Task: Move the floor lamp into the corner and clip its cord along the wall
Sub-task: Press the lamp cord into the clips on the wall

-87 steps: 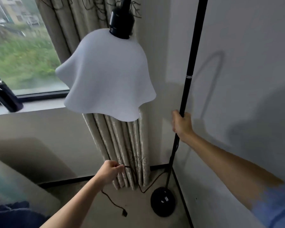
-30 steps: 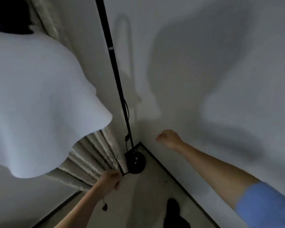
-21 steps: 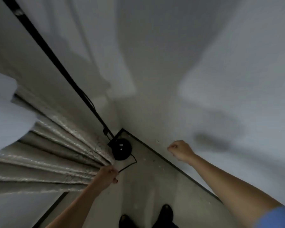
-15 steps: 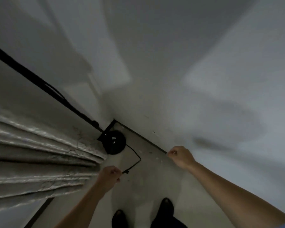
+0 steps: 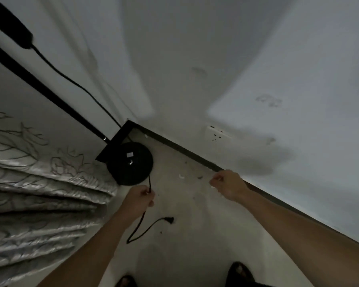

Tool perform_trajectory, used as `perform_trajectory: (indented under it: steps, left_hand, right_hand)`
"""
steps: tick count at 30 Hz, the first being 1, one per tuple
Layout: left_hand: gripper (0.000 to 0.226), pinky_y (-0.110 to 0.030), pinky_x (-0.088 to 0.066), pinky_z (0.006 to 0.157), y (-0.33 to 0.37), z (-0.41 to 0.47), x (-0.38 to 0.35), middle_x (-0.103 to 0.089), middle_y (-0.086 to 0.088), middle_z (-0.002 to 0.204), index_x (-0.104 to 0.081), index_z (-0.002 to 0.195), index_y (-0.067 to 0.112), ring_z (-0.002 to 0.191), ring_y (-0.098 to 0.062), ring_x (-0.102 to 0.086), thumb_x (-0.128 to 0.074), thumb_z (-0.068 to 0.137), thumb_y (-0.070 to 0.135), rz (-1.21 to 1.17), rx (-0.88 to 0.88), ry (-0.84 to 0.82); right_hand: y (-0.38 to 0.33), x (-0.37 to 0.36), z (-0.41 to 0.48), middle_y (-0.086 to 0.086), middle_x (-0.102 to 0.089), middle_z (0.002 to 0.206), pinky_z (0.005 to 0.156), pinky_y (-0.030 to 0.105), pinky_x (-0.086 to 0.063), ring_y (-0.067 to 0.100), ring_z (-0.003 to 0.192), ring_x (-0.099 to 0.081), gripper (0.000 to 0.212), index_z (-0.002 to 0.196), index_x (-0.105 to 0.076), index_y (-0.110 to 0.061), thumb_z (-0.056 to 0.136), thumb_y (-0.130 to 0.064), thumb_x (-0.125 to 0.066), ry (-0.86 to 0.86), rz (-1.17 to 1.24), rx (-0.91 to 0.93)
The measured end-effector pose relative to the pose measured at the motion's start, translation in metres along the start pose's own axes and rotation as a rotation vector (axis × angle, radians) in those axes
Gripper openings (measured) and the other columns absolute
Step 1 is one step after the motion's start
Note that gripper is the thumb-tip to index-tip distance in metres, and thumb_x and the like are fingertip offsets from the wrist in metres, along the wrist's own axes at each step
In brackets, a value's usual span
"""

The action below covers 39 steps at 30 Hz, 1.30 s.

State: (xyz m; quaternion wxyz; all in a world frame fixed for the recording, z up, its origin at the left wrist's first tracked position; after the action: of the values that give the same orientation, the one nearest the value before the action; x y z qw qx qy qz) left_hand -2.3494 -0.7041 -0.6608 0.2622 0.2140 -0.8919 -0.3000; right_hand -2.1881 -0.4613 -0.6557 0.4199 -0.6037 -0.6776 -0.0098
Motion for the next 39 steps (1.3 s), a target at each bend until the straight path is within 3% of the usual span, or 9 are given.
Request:
perform_trajectory:
  steps: [5, 11, 15, 18, 22, 25, 32, 36, 39]
  left_hand:
    - [0.016, -0.025, -0.048, 0.06, -0.005, 0.091, 0.016, -0.066, -0.013, 0.066, -0.063, 0.074, 0.009, 0.06, -0.018, -0.061, -0.059, 0.089, 0.01, -0.036, -0.096, 0.044]
    - [0.009, -0.03, -0.053, 0.061, -0.005, 0.153, 0.049, -0.072, -0.003, 0.062, -0.06, 0.09, 0.018, 0.063, -0.016, -0.07, -0.062, 0.086, 0.025, 0.038, -0.203, 0.033]
    - [0.012, -0.025, -0.051, 0.053, 0.015, 0.145, 0.092, -0.069, -0.007, 0.067, -0.056, 0.091, 0.017, 0.062, -0.018, -0.067, -0.065, 0.086, 0.024, -0.016, -0.306, 0.134]
    - [0.013, -0.029, -0.051, 0.064, 0.045, 0.113, 0.127, -0.071, -0.006, 0.074, -0.062, 0.093, 0.018, 0.07, -0.018, -0.067, -0.067, 0.083, 0.025, -0.134, -0.417, 0.175]
    - [0.012, -0.029, -0.055, 0.066, 0.081, 0.07, 0.146, -0.072, -0.008, 0.079, -0.066, 0.096, 0.014, 0.074, -0.019, -0.069, -0.065, 0.086, 0.02, -0.271, -0.586, 0.213]
    - [0.008, -0.033, -0.052, 0.069, 0.1, 0.045, 0.15, -0.07, -0.008, 0.078, -0.065, 0.091, 0.014, 0.07, -0.019, -0.068, -0.061, 0.089, 0.021, -0.204, -0.697, 0.321]
    - [0.055, -0.031, -0.044, 0.077, 0.144, -0.008, 0.158, -0.061, 0.005, 0.078, -0.074, 0.086, 0.015, 0.081, -0.01, -0.057, -0.031, 0.098, 0.046, 0.298, -0.929, 0.56]
    - [0.032, -0.022, -0.038, 0.042, 0.156, -0.011, 0.145, -0.056, 0.0, 0.051, -0.068, 0.081, 0.005, 0.042, -0.011, -0.044, -0.05, 0.096, 0.026, -0.043, -0.946, 0.316]
    - [0.016, -0.024, -0.044, 0.039, 0.162, -0.012, 0.149, -0.07, -0.009, 0.061, -0.063, 0.088, -0.002, 0.041, -0.015, -0.049, -0.057, 0.091, 0.013, -0.381, -0.973, 0.198]
  right_hand:
    - [-0.019, -0.034, 0.074, 0.01, -0.071, 0.094, 0.061, 0.024, -0.043, 0.014, 0.065, -0.059, 0.025, 0.1, -0.071, -0.009, 0.093, -0.031, -0.061, 0.079, -0.05, 0.133]
    - [-0.048, -0.058, 0.142, 0.006, -0.068, 0.088, 0.065, 0.024, -0.044, 0.019, 0.079, -0.061, 0.029, 0.099, -0.071, -0.008, 0.091, -0.035, -0.063, 0.065, -0.113, 0.268]
    - [-0.081, -0.045, 0.154, 0.003, -0.066, 0.081, 0.058, 0.022, -0.047, 0.02, 0.075, -0.064, 0.029, 0.099, -0.071, -0.005, 0.091, -0.032, -0.065, 0.125, -0.154, 0.356]
    - [-0.108, -0.038, 0.141, 0.001, -0.065, 0.074, 0.043, 0.017, -0.042, 0.019, 0.067, -0.066, 0.023, 0.093, -0.07, -0.008, 0.091, -0.03, -0.064, 0.189, -0.106, 0.414]
    - [-0.127, -0.059, 0.124, 0.001, -0.067, 0.071, 0.039, 0.014, -0.043, 0.019, 0.064, -0.068, 0.016, 0.085, -0.068, -0.012, 0.09, -0.027, -0.065, 0.125, -0.116, 0.468]
    - [-0.13, -0.068, 0.114, -0.004, -0.063, 0.072, 0.038, 0.013, -0.042, 0.012, 0.059, -0.064, 0.017, 0.088, -0.065, -0.015, 0.09, -0.032, -0.065, 0.074, -0.191, 0.467]
    - [-0.146, -0.059, 0.088, 0.006, -0.067, 0.081, 0.054, 0.027, -0.052, 0.02, 0.069, -0.066, 0.018, 0.091, -0.068, -0.009, 0.092, -0.025, -0.06, 0.056, -0.044, 0.467]
    - [-0.162, -0.062, 0.072, 0.006, -0.071, 0.09, 0.059, 0.029, -0.055, 0.019, 0.079, -0.069, 0.015, 0.09, -0.068, -0.015, 0.094, -0.019, -0.055, 0.01, 0.251, 0.528]
    - [-0.172, -0.07, 0.062, 0.006, -0.074, 0.102, 0.069, 0.033, -0.056, 0.021, 0.091, -0.069, 0.023, 0.094, -0.07, -0.018, 0.096, -0.028, -0.05, -0.075, 0.485, 0.487]
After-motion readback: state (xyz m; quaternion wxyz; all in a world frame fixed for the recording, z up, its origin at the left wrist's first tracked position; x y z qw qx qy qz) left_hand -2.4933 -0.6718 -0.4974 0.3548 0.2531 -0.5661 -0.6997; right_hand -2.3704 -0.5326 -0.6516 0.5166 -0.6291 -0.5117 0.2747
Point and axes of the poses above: each hand's wrist, its own z-axis towards the middle knuckle, its own x-axis out of the back of the hand, y = z × x, the point moved 5 cm from there along z, towards the middle knuckle
